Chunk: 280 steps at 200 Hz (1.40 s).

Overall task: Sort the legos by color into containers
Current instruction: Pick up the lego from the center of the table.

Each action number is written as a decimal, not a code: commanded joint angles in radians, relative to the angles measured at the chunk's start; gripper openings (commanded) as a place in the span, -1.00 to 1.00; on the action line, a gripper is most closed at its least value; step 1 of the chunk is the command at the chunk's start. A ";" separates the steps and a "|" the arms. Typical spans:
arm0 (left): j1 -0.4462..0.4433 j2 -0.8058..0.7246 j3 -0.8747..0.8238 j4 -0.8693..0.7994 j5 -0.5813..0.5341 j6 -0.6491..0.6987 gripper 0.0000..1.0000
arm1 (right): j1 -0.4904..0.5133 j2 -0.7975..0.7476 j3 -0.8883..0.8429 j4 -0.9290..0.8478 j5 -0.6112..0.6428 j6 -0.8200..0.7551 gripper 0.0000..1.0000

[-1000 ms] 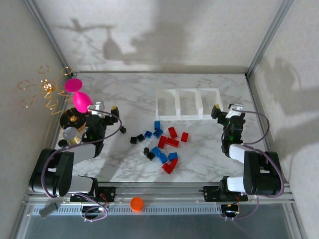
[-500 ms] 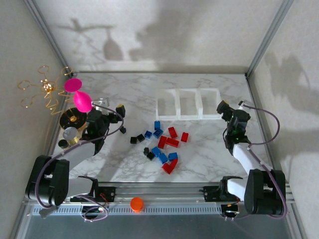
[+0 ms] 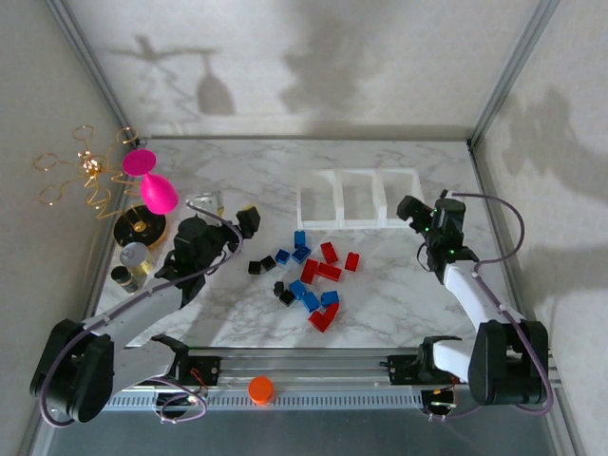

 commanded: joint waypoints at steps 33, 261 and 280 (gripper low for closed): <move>-0.228 -0.011 0.078 -0.133 -0.181 -0.105 0.99 | 0.184 0.100 0.103 -0.231 -0.068 -0.021 0.97; -0.322 0.103 0.097 -0.202 -0.287 -0.324 0.99 | 0.588 0.345 0.139 -0.320 0.164 0.133 0.19; -0.327 0.112 0.106 -0.209 -0.282 -0.326 0.99 | 0.589 0.357 0.137 -0.314 0.166 0.132 0.09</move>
